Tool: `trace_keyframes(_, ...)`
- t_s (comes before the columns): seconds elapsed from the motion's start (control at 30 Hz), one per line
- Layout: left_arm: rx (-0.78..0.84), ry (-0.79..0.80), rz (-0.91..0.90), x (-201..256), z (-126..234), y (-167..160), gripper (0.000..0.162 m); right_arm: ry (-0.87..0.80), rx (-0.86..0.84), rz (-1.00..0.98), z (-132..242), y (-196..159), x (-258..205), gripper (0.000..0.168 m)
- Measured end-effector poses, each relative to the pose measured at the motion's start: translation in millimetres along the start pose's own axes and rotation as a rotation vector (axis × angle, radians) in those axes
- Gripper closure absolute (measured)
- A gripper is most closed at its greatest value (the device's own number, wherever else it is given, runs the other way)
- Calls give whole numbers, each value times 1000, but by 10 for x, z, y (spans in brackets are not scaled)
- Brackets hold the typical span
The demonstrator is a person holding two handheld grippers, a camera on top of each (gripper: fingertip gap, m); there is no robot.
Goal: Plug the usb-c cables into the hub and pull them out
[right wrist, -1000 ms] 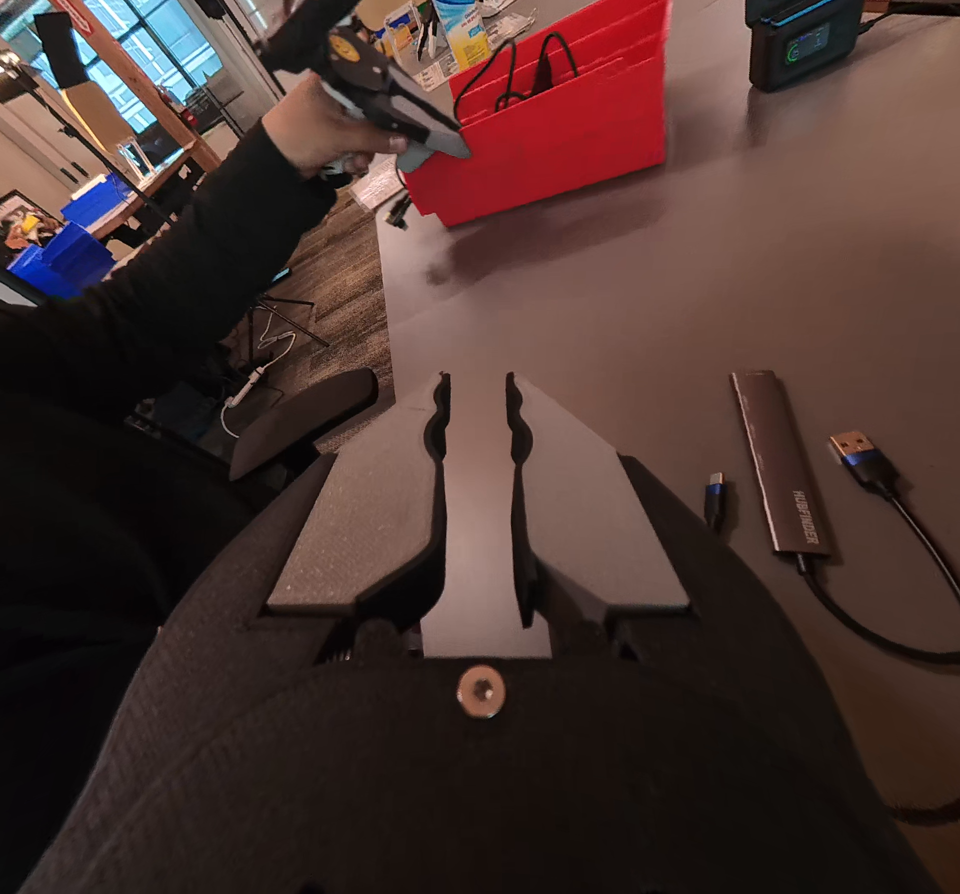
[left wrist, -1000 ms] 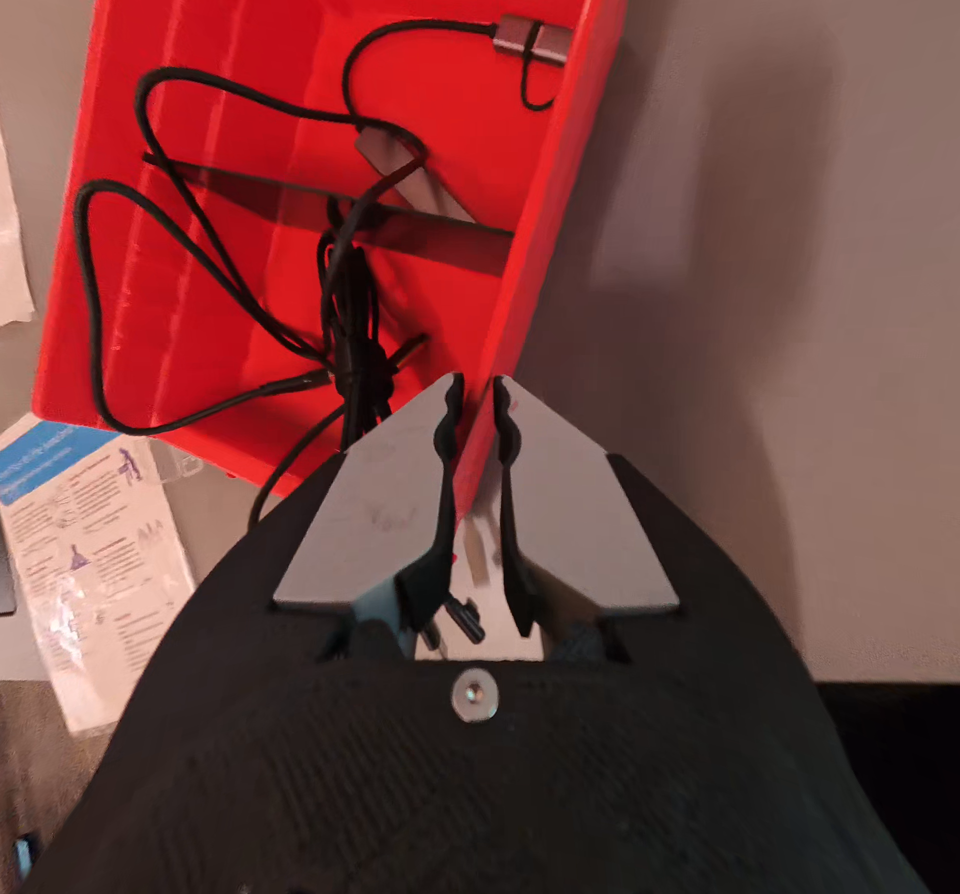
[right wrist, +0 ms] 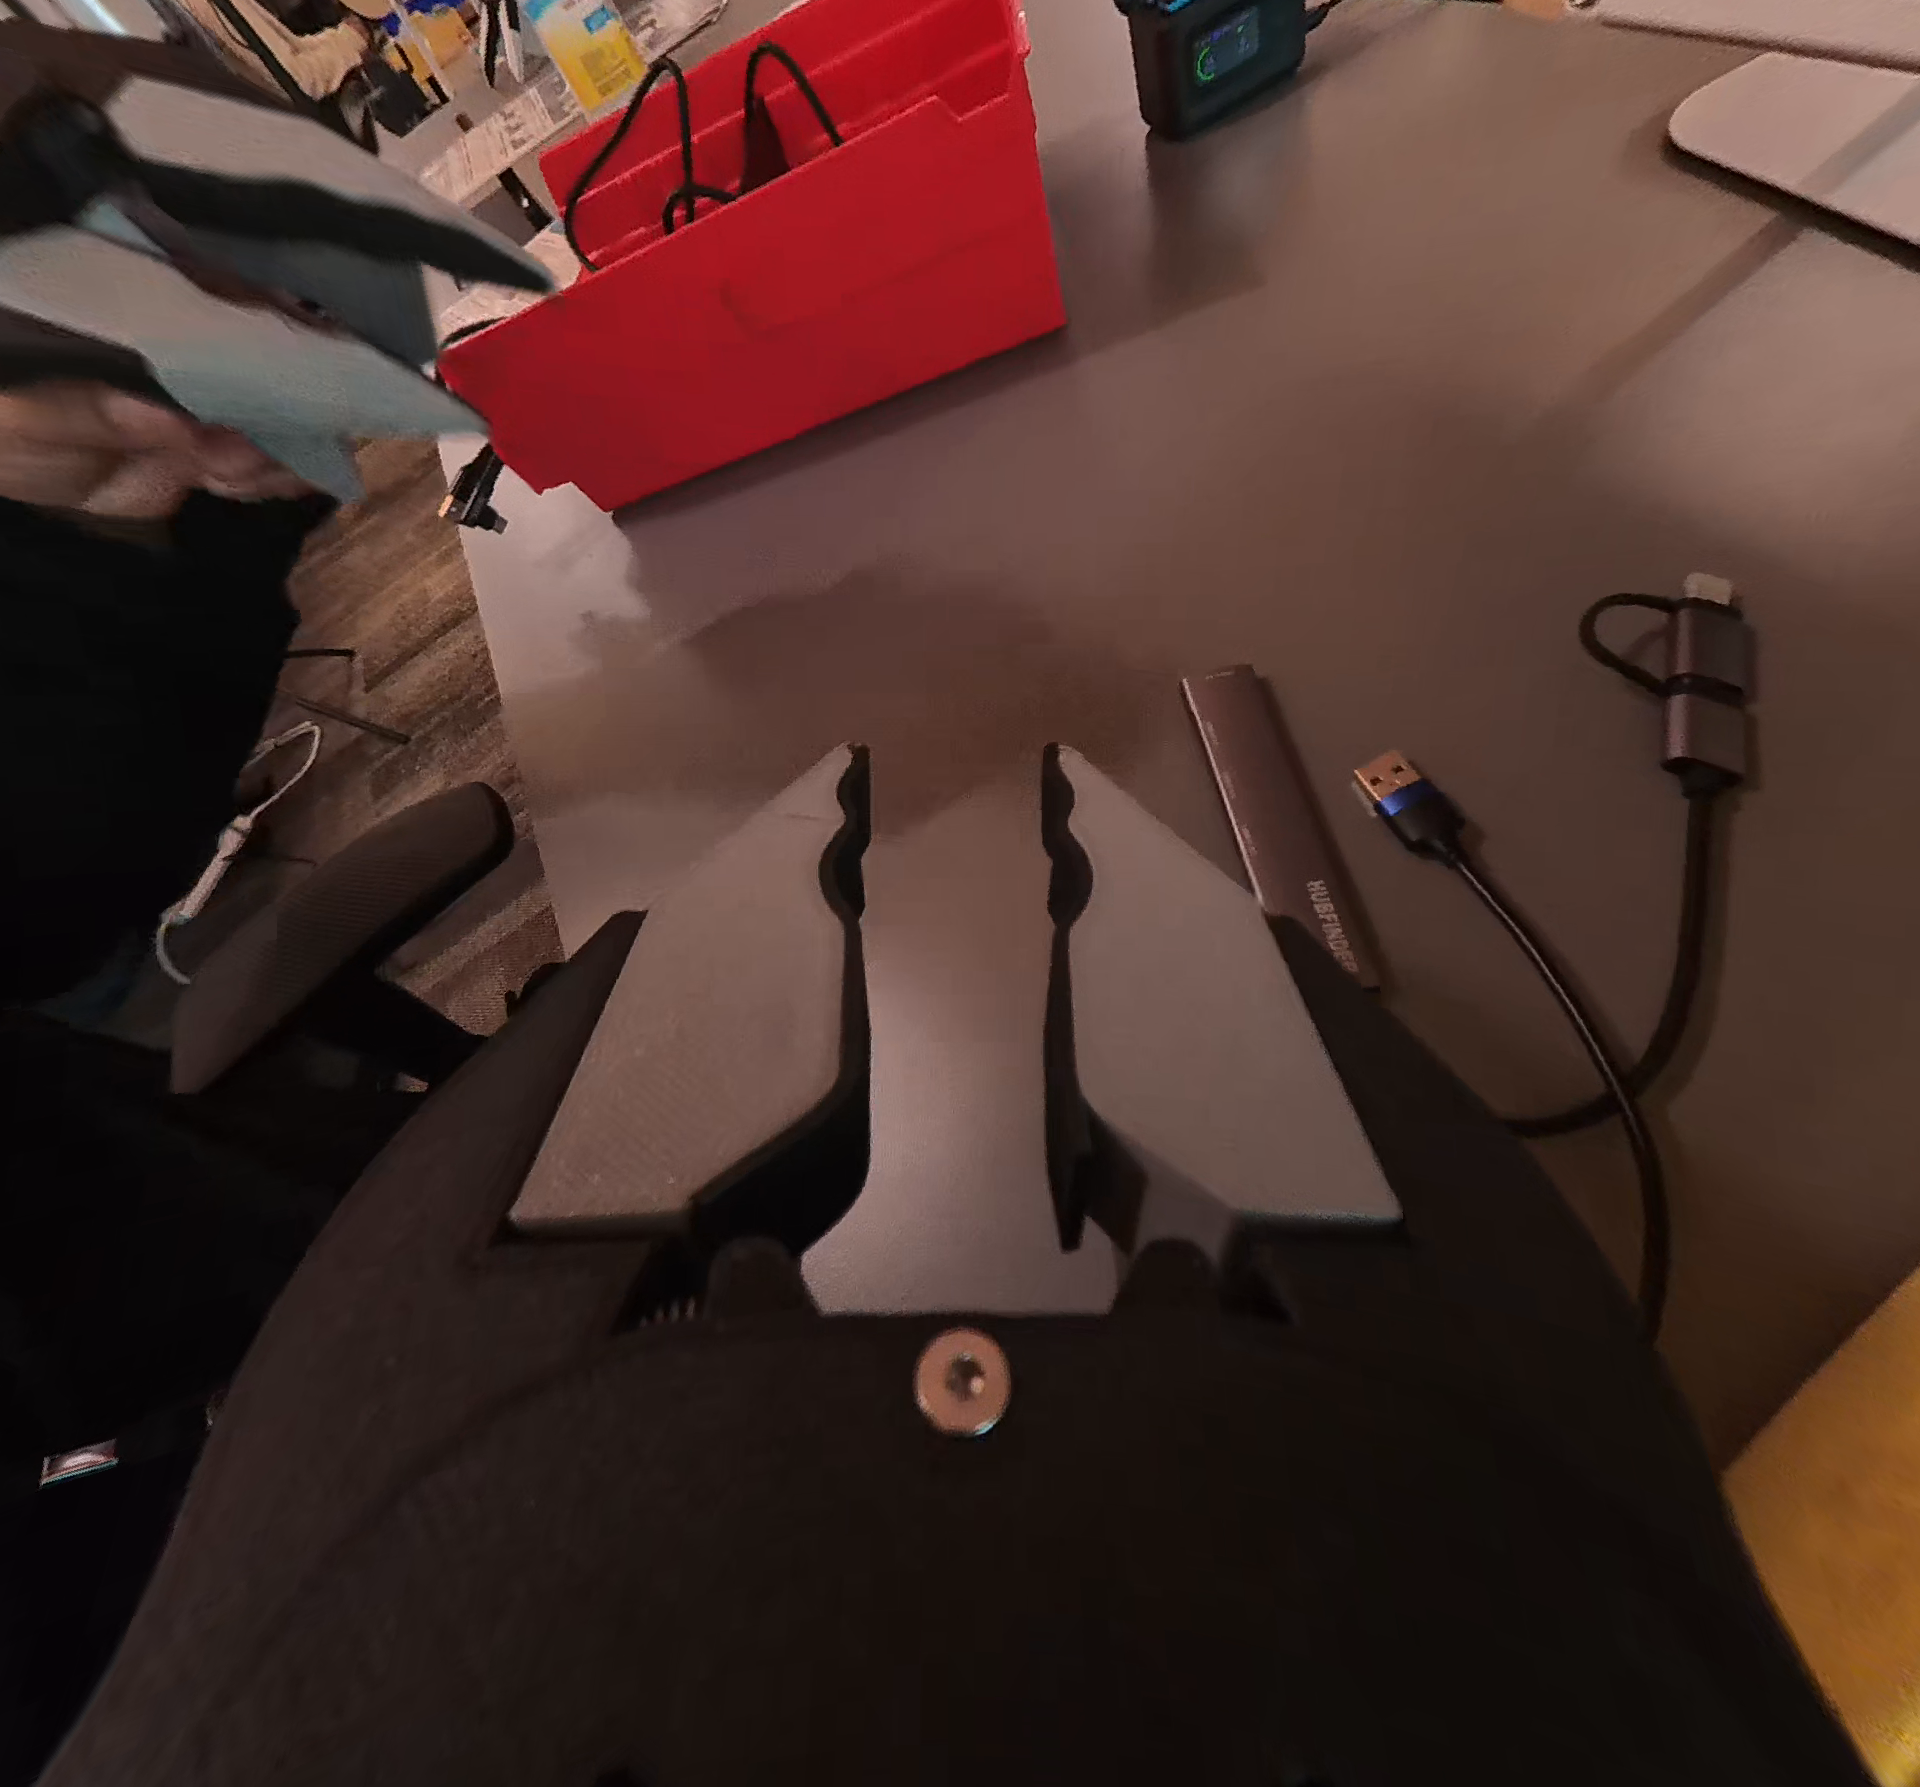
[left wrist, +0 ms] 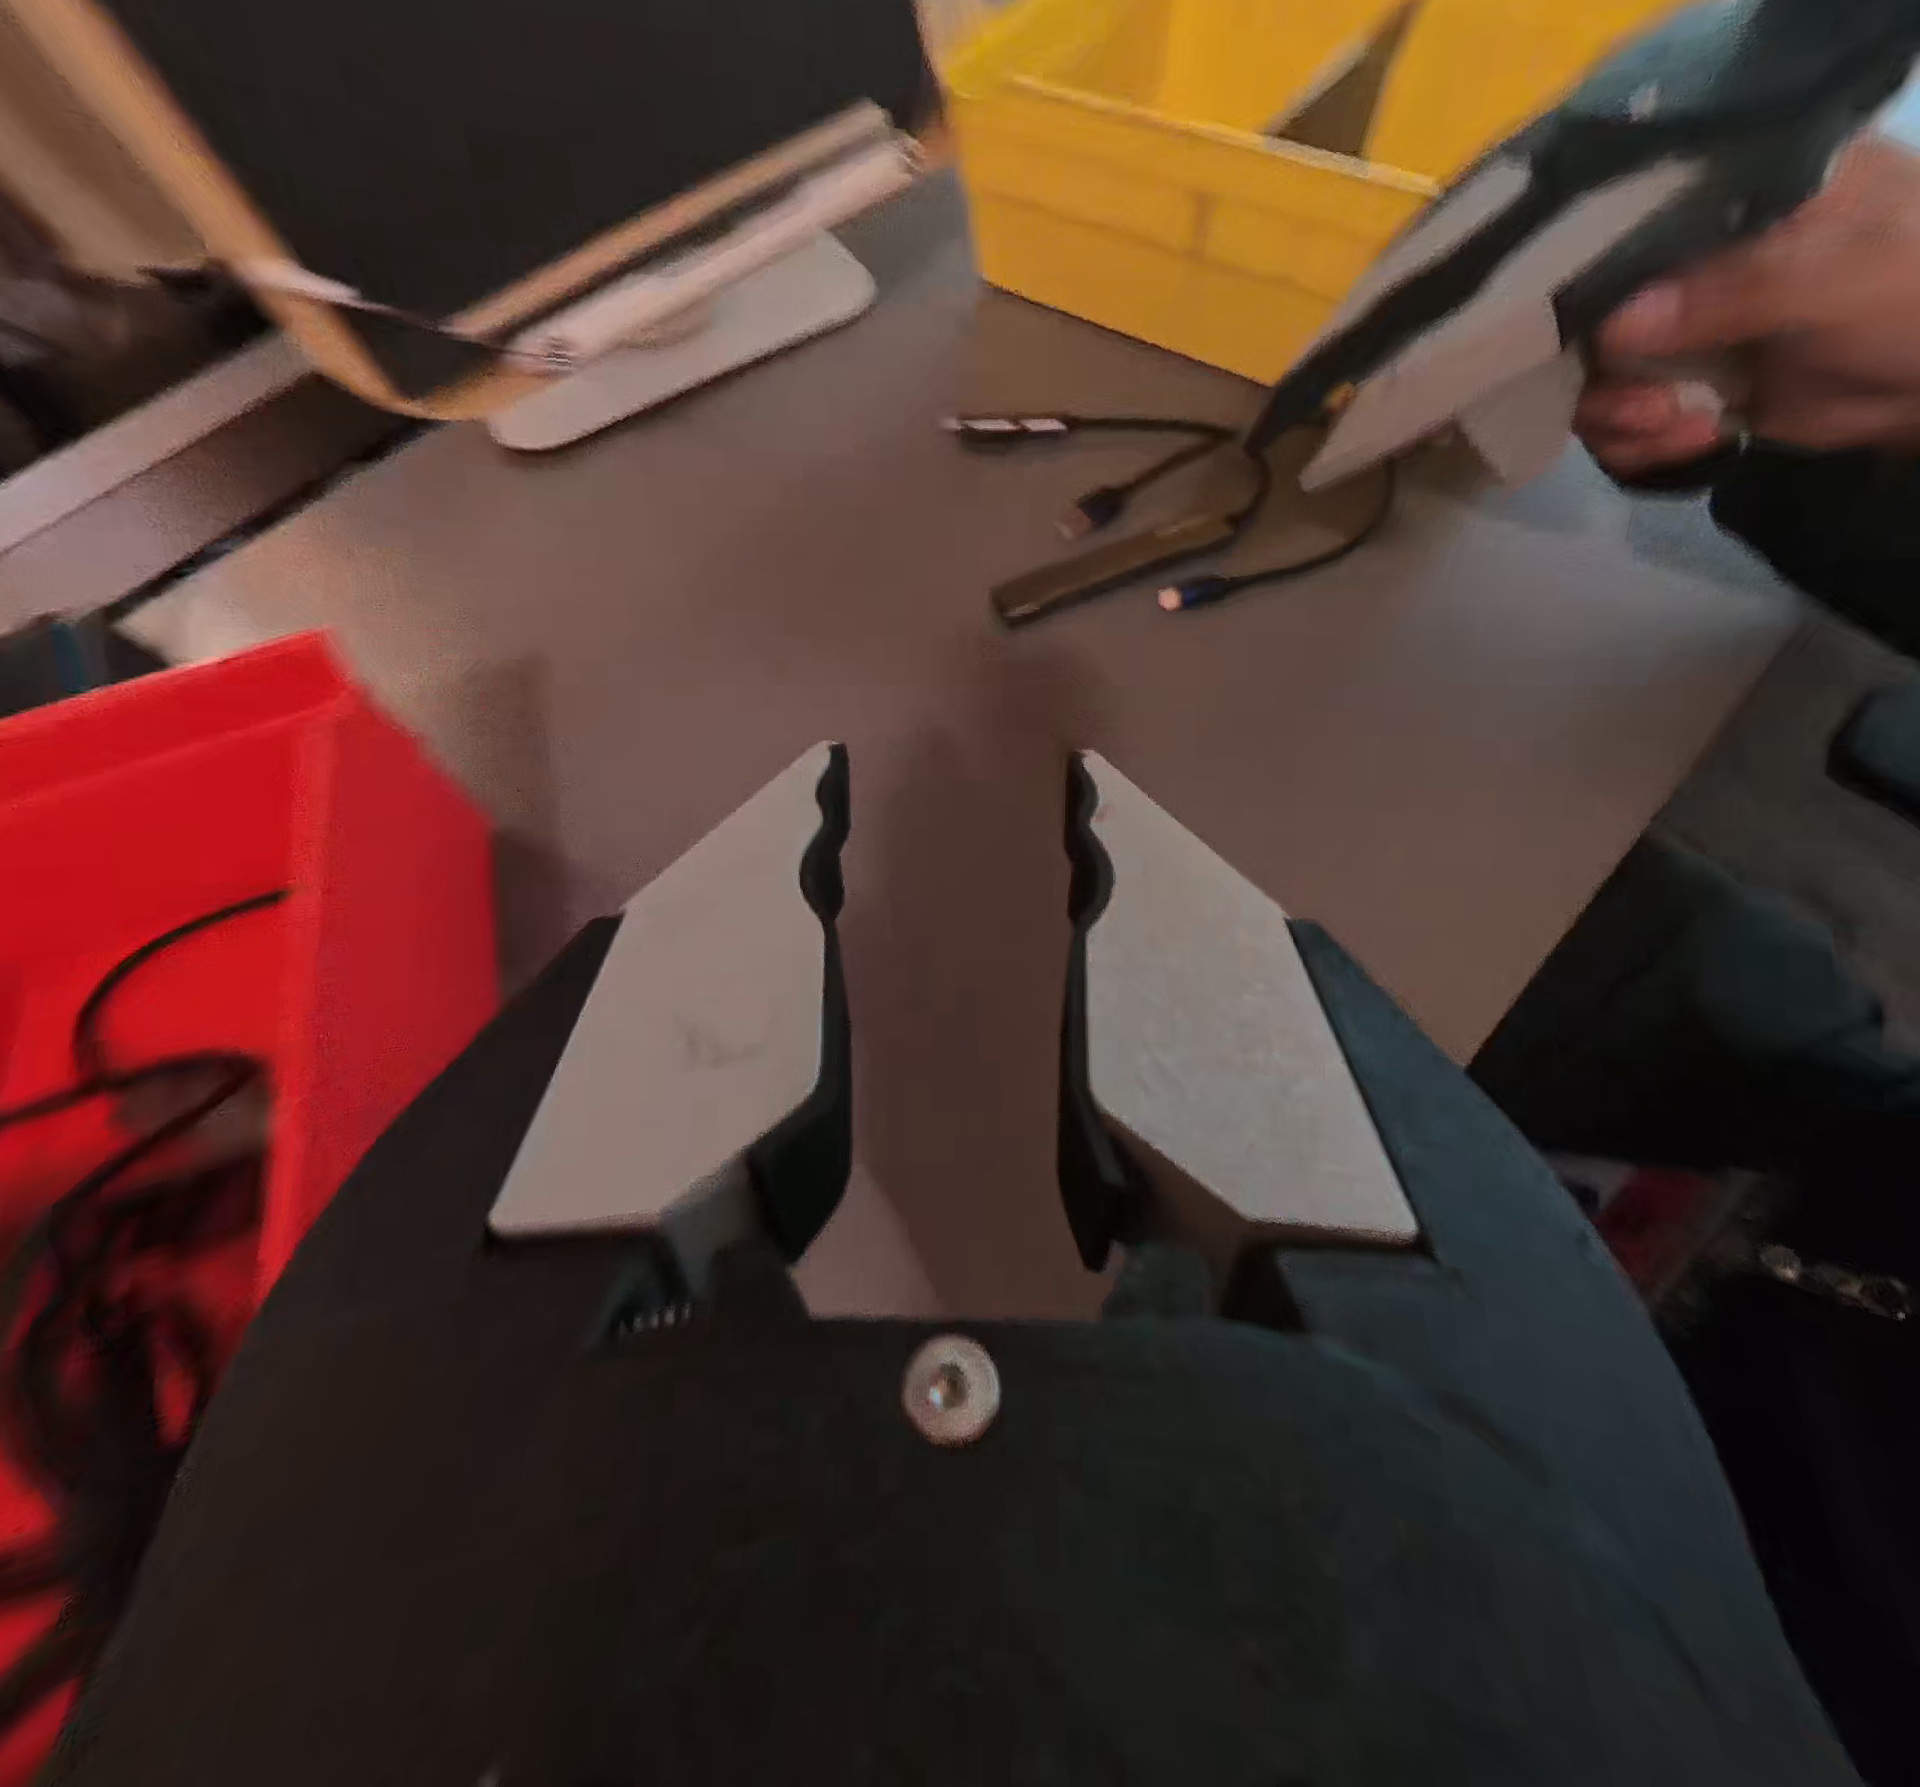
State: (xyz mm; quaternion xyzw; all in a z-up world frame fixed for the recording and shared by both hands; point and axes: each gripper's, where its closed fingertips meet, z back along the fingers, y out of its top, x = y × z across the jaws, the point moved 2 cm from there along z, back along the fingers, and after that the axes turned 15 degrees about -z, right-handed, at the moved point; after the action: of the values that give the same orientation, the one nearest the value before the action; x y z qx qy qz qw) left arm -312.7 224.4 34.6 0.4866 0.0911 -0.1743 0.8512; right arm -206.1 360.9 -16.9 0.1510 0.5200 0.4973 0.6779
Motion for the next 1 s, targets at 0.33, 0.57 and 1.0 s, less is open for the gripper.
trace_keyframes(0.33, -43, -245, -528, 173, -1953, -202, 132, -159, -12, 13, 286, -267, 82, 130)
trace_keyframes(0.57, 92, -406, -611, 324, -2080, -244, 145, -351, -42, 37, -73, -275, 455, 117)
trace_keyframes(1.0, 160, -393, -584, 132, -1798, -175, 162, -694, -200, 430, -564, -167, 848, 142)
